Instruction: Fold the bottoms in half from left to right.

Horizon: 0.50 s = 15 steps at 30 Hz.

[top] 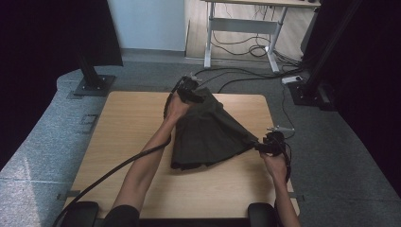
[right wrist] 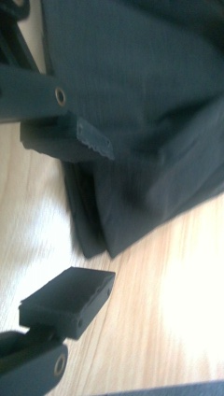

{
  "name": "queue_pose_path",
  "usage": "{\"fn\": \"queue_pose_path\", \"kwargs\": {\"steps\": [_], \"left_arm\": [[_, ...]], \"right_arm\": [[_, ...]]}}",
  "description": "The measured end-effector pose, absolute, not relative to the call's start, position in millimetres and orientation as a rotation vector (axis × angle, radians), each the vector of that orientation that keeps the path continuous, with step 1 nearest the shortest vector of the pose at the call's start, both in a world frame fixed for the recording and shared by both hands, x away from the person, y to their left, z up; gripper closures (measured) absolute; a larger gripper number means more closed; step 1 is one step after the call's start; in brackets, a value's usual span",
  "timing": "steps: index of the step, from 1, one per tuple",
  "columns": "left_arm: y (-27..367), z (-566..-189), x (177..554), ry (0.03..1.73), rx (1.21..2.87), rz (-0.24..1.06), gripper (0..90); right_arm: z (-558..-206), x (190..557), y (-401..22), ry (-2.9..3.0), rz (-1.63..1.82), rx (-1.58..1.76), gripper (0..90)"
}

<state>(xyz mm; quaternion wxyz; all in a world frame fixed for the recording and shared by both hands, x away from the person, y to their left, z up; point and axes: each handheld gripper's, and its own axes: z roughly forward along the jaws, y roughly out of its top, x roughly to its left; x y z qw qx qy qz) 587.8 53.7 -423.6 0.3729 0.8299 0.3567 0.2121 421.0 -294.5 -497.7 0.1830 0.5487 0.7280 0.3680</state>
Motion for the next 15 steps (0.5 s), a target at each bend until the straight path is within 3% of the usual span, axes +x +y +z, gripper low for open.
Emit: {"fn": "queue_pose_path", "kwargs": {"steps": [3, 8, 15], "left_arm": [[63.6, -431.6, 566.0, 0.901, 2.139, 0.48, 14.8], [70.1, -456.2, 526.0, 0.883, 2.186, 0.395, 11.9], [76.9, -492.1, 469.6, 0.844, 2.277, 0.394, 9.0]], "right_arm": [[-486.6, 419.6, -283.3, 2.092, 1.049, 1.47, 30.5], [-475.9, 428.0, -264.4, 2.15, 1.065, 1.389, 28.7], [-500.1, 467.6, -254.3, 2.175, 0.878, 1.434, 40.3]]}}
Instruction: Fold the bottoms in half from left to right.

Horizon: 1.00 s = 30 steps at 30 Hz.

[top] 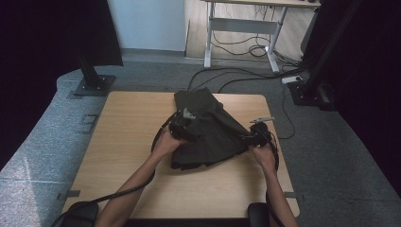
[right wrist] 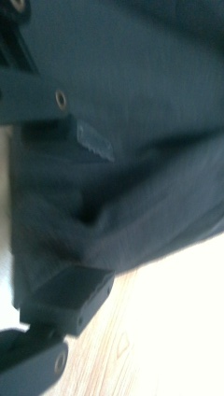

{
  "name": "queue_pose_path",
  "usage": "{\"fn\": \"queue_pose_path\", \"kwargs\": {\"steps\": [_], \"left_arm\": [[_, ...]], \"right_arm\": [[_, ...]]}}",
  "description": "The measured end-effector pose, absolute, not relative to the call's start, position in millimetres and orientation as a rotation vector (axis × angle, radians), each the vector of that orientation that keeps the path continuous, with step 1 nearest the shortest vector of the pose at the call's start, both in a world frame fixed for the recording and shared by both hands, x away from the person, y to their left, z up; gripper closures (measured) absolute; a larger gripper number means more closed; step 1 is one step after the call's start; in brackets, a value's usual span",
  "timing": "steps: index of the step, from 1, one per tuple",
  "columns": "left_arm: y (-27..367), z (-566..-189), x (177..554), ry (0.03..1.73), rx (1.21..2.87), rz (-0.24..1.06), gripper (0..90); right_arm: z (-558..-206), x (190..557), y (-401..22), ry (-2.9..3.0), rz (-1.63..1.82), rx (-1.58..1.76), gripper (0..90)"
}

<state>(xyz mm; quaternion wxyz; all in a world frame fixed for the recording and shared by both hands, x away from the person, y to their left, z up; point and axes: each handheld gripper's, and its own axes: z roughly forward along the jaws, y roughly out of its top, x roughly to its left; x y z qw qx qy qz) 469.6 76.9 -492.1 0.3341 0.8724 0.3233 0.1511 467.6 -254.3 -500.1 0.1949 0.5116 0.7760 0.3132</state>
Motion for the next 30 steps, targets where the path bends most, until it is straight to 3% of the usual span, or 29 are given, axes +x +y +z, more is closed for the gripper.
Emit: {"fn": "queue_pose_path", "kwargs": {"steps": [11, 13, 17, 30], "left_arm": [[113.0, -527.8, 436.5, 0.913, 2.294, 0.355, 9.4], [118.3, -532.3, 436.8, 0.918, 2.29, 0.342, 9.2], [132.5, -534.6, 439.1, 0.951, 2.275, 0.338, 9.1], [205.7, -538.2, 435.4, 1.09, 2.195, 0.304, 10.3]], "right_arm": [[-530.6, 507.5, -279.1, 2.105, 0.795, 1.608, 46.8], [-535.0, 506.1, -279.8, 2.122, 0.837, 1.622, 55.4], [-534.9, 496.7, -277.1, 2.174, 0.901, 1.613, 61.6], [-534.8, 424.8, -222.3, 2.369, 0.926, 1.369, 60.8]]}}
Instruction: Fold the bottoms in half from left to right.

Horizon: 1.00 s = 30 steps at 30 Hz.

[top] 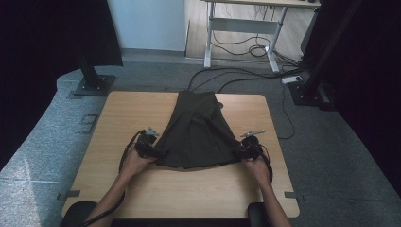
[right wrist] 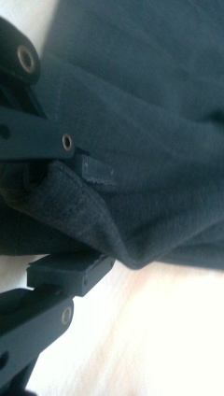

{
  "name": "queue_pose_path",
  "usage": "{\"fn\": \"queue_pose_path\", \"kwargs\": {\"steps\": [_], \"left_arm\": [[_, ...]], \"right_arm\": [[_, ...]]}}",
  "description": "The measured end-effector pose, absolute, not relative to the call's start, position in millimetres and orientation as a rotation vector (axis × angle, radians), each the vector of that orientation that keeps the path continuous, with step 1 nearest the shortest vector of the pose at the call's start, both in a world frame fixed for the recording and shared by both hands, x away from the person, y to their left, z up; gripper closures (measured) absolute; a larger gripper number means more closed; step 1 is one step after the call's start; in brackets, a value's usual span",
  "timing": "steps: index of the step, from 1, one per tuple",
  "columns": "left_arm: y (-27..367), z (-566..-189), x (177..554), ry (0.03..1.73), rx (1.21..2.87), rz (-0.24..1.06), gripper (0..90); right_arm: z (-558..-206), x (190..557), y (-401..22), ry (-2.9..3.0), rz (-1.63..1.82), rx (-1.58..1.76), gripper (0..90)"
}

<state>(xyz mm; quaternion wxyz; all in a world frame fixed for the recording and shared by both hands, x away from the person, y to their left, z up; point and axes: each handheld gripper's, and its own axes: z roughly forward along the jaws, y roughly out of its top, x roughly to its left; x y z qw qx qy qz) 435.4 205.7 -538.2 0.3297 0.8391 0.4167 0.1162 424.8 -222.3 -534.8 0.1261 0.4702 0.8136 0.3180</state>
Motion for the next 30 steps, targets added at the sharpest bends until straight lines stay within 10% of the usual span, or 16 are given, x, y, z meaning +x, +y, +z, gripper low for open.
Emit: {"fn": "queue_pose_path", "kwargs": {"steps": [4, 15, 30], "left_arm": [[224.4, -538.8, 425.0, 1.111, 2.171, 0.302, 11.5], [264.2, -516.4, 376.2, 1.034, 2.17, 0.394, 9.3], [283.4, -547.6, 358.1, 1.075, 2.22, 0.394, 0.0]], "right_arm": [[-533.8, 406.9, -205.0, 2.427, 0.925, 1.309, 59.7], [-525.7, 378.7, -213.7, 2.367, 0.972, 1.238, 14.8], [-554.4, 365.0, -240.2, 2.335, 0.952, 1.217, 0.0]]}}
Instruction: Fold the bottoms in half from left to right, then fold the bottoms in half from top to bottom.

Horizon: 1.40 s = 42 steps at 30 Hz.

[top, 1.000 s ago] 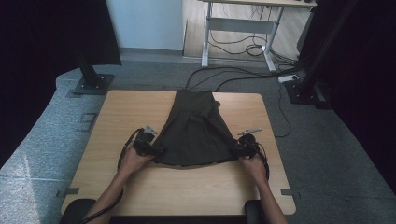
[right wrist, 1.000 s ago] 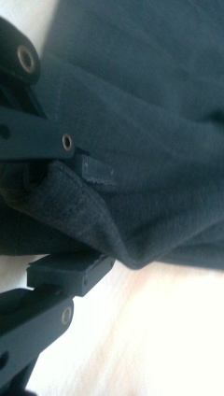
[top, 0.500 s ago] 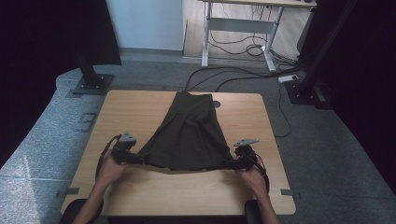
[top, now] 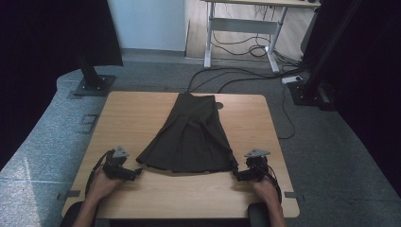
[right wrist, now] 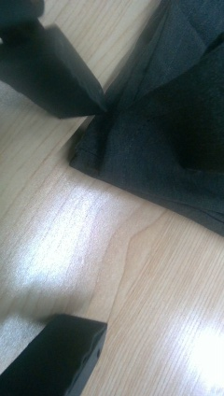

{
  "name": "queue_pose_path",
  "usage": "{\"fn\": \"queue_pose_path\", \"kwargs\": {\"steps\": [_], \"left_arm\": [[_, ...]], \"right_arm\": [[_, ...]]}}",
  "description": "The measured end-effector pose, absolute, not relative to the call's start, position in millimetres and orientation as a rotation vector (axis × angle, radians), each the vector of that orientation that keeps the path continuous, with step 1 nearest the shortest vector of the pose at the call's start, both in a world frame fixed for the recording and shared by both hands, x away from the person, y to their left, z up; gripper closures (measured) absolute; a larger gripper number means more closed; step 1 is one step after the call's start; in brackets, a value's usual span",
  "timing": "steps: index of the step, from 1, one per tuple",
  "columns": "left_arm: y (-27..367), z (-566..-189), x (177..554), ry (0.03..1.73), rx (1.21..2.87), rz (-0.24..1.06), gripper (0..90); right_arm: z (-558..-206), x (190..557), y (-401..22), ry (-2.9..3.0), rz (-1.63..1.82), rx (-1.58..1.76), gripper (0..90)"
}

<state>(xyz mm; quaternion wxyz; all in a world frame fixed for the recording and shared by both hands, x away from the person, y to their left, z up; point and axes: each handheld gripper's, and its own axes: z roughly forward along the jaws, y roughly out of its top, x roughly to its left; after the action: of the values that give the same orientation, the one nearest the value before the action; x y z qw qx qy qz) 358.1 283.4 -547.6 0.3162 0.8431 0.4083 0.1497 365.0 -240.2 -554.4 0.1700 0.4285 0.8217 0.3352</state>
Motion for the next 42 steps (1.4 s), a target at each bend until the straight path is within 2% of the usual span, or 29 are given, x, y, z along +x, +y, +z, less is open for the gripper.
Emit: {"fn": "queue_pose_path", "kwargs": {"steps": [7, 12, 19, 27, 37, 42], "left_arm": [[283.6, -547.6, 358.2, 1.076, 2.219, 0.394, 0.0], [280.9, -544.0, 360.4, 1.144, 2.226, 0.402, 0.0], [276.9, -512.7, 363.3, 1.12, 2.139, 0.427, 0.0], [241.6, -495.3, 377.3, 1.064, 2.093, 0.424, 0.0], [210.7, -463.2, 383.2, 0.969, 2.069, 0.441, 0.0], [195.3, -477.0, 394.5, 1.002, 2.116, 0.444, 0.0]], "right_arm": [[-554.1, 364.5, -240.3, 2.331, 0.947, 1.228, 0.0], [-549.3, 363.0, -239.4, 2.355, 0.958, 1.246, 1.4], [-520.4, 364.3, -232.4, 2.33, 1.076, 1.213, 2.7], [-495.2, 401.0, -207.4, 2.336, 1.104, 1.201, 5.0], [-486.6, 447.9, -177.6, 2.362, 1.038, 1.179, 7.6], [-490.3, 465.6, -166.0, 2.365, 1.008, 1.187, 9.7]]}}
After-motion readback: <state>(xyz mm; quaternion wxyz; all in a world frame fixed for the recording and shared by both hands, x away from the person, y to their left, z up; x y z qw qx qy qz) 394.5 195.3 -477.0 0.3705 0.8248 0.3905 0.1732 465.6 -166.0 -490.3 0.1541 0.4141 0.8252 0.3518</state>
